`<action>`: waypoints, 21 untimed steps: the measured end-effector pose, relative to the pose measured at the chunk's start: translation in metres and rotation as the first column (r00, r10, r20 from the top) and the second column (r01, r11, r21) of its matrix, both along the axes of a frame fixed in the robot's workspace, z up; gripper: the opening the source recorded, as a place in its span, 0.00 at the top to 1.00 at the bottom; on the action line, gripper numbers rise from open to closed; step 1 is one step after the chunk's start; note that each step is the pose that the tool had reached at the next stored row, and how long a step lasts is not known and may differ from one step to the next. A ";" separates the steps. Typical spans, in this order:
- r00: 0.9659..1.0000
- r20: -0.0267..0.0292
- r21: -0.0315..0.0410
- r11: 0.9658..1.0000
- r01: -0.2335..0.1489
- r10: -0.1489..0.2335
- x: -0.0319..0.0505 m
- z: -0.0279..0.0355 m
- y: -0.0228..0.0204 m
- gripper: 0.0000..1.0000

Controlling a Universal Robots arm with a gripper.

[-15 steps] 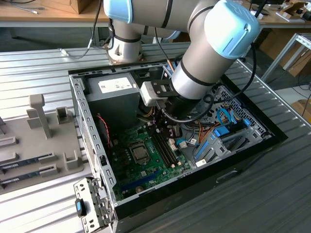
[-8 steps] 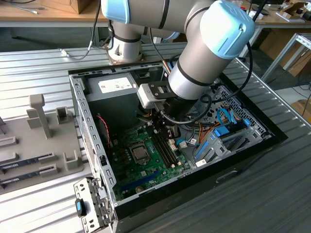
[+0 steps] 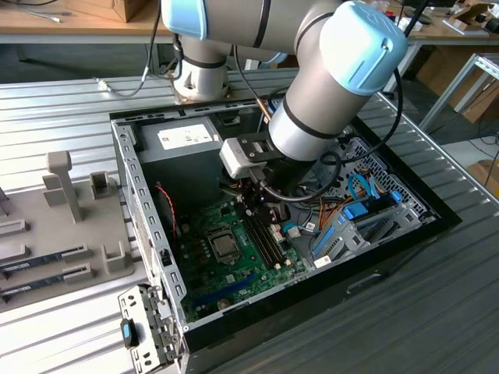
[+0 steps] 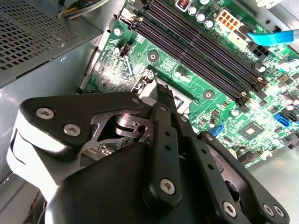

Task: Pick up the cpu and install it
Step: 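Install the first cpu locking lever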

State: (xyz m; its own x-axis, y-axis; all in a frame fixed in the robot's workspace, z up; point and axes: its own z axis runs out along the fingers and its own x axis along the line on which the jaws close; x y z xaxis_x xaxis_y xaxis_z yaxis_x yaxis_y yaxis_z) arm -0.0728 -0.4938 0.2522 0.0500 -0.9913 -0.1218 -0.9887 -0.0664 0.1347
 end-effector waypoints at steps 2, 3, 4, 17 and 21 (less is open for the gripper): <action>1.000 0.001 0.000 1.000 0.000 0.000 -0.0021 -0.0005 -0.0008 0.89; 1.000 0.001 0.000 1.000 0.000 0.000 -0.0025 -0.0010 -0.0015 0.89; 1.000 0.001 0.000 1.000 0.000 0.000 -0.0026 -0.0013 -0.0020 0.89; 1.000 0.001 -0.031 1.000 0.000 0.000 -0.0025 -0.0092 -0.0094 0.89; 1.000 0.001 -0.042 0.999 0.000 0.000 -0.0026 -0.0121 -0.0103 0.89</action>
